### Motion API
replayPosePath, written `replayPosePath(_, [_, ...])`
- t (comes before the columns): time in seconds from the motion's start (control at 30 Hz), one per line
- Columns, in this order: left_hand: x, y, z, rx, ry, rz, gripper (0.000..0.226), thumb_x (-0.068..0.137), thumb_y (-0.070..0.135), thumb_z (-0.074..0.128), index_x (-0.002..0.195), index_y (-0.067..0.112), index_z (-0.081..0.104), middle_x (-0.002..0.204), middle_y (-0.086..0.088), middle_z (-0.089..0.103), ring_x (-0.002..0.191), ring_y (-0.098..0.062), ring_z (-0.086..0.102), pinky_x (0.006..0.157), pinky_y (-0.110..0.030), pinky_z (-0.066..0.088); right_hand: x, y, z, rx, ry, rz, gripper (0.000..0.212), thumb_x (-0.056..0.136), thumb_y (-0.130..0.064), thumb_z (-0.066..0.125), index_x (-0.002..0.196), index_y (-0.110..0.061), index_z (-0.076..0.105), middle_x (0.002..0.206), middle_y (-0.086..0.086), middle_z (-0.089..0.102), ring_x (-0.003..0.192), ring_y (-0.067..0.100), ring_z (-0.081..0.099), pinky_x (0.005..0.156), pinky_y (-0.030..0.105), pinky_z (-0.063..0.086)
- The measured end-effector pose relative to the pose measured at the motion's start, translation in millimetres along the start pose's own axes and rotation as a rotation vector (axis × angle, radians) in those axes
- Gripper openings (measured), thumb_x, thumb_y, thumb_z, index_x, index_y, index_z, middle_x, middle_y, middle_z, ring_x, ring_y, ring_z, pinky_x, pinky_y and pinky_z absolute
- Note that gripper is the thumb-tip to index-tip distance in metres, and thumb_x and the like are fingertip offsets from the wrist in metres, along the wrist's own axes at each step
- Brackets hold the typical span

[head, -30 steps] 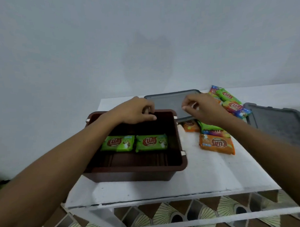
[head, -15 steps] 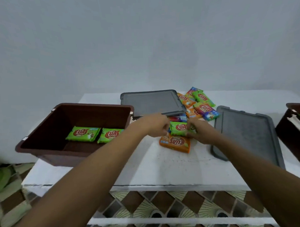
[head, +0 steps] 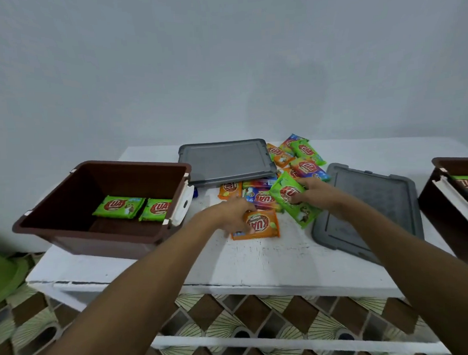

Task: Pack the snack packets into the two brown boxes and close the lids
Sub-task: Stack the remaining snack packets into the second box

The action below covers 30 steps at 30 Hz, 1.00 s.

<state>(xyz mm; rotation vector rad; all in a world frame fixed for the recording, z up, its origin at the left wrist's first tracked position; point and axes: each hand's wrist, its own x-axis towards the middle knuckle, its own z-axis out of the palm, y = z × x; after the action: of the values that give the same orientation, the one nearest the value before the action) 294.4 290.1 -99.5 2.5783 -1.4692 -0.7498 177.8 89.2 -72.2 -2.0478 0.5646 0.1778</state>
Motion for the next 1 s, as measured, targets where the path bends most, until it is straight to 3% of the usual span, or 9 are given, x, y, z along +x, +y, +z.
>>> replayPosePath(0.1, [-3,7,-8,-0.045,-0.07,0.011,0.045,0.087,0.026,0.069,0.128,0.016,0.052,0.126,-0.003,0.058,0.113,-0.021,0.056,0.095,-0.036,0.05,-5,-5,-3,0.114,-0.013,0.028,0.022,0.09,-0.018,0.064,0.11,-0.015,0.055,0.102,0.008,0.07,0.089,0.025,0.071,0.084,0.04,0.058])
replayPosePath(0.2, [-12,10,-30,-0.106,-0.065,0.008,0.022,0.089,0.019,0.066,0.107,0.018,0.055,0.118,-0.005,0.064,0.099,-0.019,0.062,0.085,-0.032,0.052,-5,-11,-8,0.188,0.014,0.003,0.027,0.09,-0.024,0.064,0.115,-0.014,0.061,0.104,0.006,0.072,0.091,0.024,0.072,0.084,0.04,0.057])
replayPosePath(0.27, [-24,5,-49,-0.238,-0.04,-0.015,0.024,0.086,0.015,0.069,0.105,0.017,0.054,0.115,-0.007,0.066,0.096,-0.021,0.067,0.081,-0.032,0.055,-6,-21,-10,0.228,0.05,-0.04,0.022,0.089,-0.022,0.065,0.11,-0.016,0.062,0.104,0.006,0.072,0.092,0.024,0.07,0.084,0.04,0.055])
replayPosePath(0.43, [-66,-17,-95,-0.797,0.22,-0.005,0.051,0.077,-0.006,0.069,0.118,0.018,0.05,0.102,-0.01,0.065,0.087,-0.026,0.067,0.064,-0.036,0.057,-4,-54,-8,0.293,0.093,-0.097,0.013,0.088,-0.02,0.065,0.101,-0.018,0.065,0.088,0.01,0.073,0.071,0.024,0.069,0.065,0.033,0.055])
replayPosePath(0.53, [-94,-38,-122,-0.985,0.373,0.045,0.024,0.085,-0.003,0.062,0.102,0.014,0.06,0.089,-0.007,0.065,0.084,-0.023,0.065,0.067,-0.034,0.055,0,-78,2,0.26,0.08,-0.135,0.013,0.087,-0.021,0.065,0.1,-0.016,0.065,0.084,0.01,0.073,0.071,0.026,0.068,0.066,0.035,0.054])
replayPosePath(0.63, [-121,-69,-143,-1.005,0.478,0.015,0.013,0.085,-0.001,0.063,0.088,0.011,0.057,0.088,-0.01,0.067,0.085,-0.025,0.067,0.068,-0.036,0.058,3,-110,21,0.219,0.066,-0.185,0.016,0.087,-0.022,0.065,0.101,-0.016,0.066,0.087,0.011,0.073,0.073,0.026,0.068,0.069,0.037,0.052])
replayPosePath(0.8, [-164,-135,-159,-0.966,0.457,-0.034,0.039,0.085,-0.007,0.055,0.115,0.017,0.063,0.089,-0.003,0.058,0.073,-0.015,0.065,0.061,-0.032,0.057,15,-170,63,0.161,0.047,-0.252,0.018,0.089,-0.023,0.066,0.104,-0.013,0.065,0.09,0.013,0.072,0.074,0.024,0.067,0.066,0.036,0.051])
replayPosePath(0.9, [-177,-176,-152,-0.865,0.393,-0.06,0.023,0.083,-0.009,0.054,0.09,0.008,0.066,0.089,-0.01,0.058,0.075,-0.019,0.061,0.056,-0.027,0.052,22,-202,91,0.101,0.014,-0.267,0.018,0.09,-0.023,0.065,0.105,-0.013,0.064,0.091,0.014,0.072,0.073,0.026,0.067,0.067,0.036,0.052])
replayPosePath(1.0, [-176,-221,-136,-0.808,0.273,-0.092,0.028,0.079,-0.011,0.058,0.063,0.012,0.055,0.089,-0.02,0.063,0.08,-0.025,0.064,0.061,-0.029,0.05,28,-228,121,0.06,-0.015,-0.269,0.021,0.091,-0.021,0.064,0.109,-0.011,0.062,0.097,0.017,0.072,0.074,0.026,0.066,0.067,0.034,0.052])
